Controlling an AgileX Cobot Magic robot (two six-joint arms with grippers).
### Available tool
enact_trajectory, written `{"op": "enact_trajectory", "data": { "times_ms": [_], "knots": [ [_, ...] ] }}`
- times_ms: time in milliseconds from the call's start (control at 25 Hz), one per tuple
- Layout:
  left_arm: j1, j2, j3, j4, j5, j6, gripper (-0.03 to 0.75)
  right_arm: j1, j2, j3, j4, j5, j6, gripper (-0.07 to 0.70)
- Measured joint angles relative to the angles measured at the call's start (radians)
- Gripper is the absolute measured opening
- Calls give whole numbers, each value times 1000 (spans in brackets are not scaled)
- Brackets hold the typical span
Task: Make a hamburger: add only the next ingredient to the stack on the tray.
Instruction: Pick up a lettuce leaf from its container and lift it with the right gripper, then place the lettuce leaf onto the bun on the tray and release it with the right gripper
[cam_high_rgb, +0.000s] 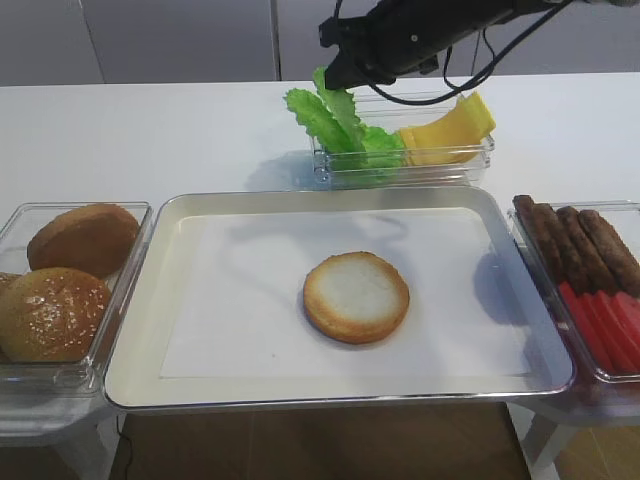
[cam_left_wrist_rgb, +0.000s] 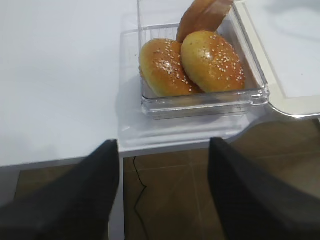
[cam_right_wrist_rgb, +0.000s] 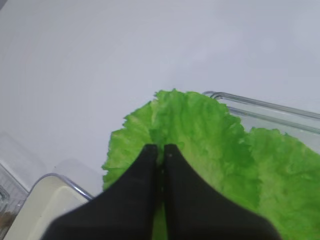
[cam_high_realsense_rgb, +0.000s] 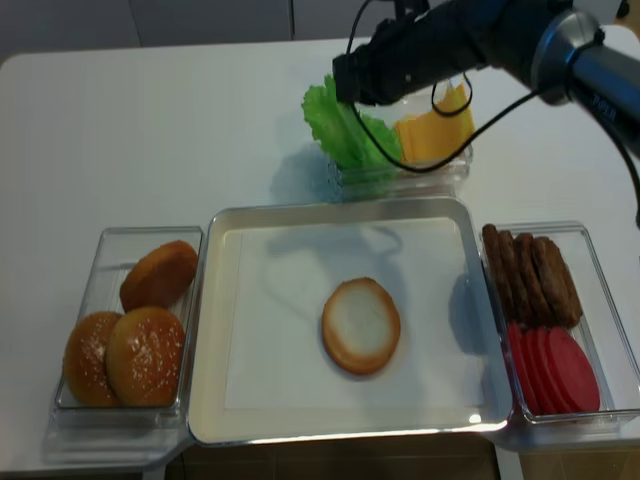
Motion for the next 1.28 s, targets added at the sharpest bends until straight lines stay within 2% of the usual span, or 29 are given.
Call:
{"op": "enact_trajectory", "data": {
  "times_ms": [160,400,800,920,1280],
  "knots": [
    [0,0,0,0,0,0,419,0,-46,0,-20,5,6,37],
    [0,0,0,0,0,0,419,0,-125,0,-135,22,71,36],
    [0,0,0,0,0,0,419,0,-320,22,-271,133,162,36],
    [0,0,0,0,0,0,419,0,-403,95,-293,146,176,36],
    [0,0,0,0,0,0,419,0,-646,432,-302,141,180,36]
  ]
}}
